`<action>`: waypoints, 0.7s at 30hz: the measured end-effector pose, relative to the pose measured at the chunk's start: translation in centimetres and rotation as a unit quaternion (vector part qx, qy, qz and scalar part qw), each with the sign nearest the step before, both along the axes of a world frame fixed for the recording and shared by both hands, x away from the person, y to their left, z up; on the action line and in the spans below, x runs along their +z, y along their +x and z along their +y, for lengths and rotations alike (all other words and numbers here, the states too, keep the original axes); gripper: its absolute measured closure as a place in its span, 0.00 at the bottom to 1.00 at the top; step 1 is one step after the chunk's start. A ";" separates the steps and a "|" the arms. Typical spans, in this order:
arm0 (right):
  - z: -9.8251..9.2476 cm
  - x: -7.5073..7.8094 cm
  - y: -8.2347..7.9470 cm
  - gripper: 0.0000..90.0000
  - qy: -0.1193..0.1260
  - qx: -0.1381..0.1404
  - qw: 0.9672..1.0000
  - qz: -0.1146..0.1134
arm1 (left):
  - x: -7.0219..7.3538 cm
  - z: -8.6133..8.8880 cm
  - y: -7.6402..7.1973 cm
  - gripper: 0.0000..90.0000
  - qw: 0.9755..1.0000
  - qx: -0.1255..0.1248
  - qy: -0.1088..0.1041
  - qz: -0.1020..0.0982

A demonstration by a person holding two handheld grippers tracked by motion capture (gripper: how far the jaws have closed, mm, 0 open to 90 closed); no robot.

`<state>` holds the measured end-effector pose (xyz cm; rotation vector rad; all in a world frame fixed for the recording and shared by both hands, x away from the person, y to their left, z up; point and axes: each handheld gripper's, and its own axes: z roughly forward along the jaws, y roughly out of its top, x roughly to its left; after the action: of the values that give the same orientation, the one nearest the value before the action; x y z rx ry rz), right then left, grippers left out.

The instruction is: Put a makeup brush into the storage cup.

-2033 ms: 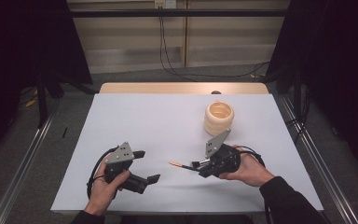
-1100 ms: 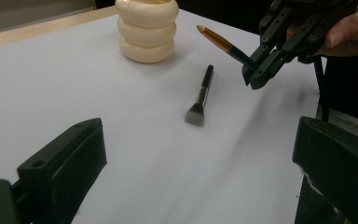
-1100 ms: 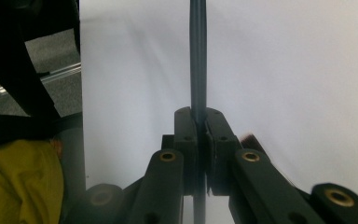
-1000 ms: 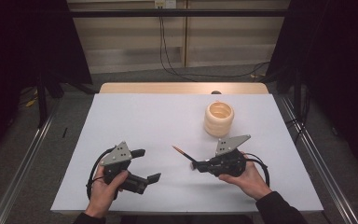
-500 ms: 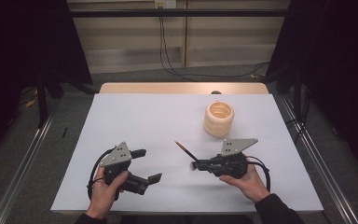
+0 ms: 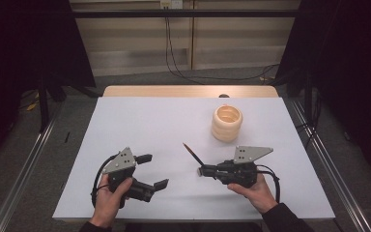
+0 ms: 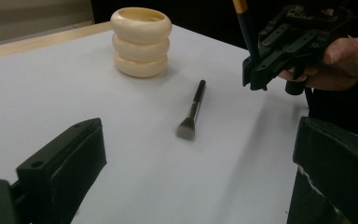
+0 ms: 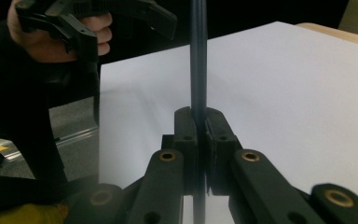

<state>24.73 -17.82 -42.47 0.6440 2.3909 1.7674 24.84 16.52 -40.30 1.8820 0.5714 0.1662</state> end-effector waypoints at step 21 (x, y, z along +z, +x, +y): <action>0.0 0.0 0.0 0.94 0.008 0.012 1.000 -0.002 | 0.6 -1.6 -0.2 0.03 0.999 -0.006 -0.043 -0.013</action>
<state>24.73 -17.80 -42.47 0.6160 2.3951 1.7970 24.60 14.89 -39.72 1.7965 0.5424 0.1551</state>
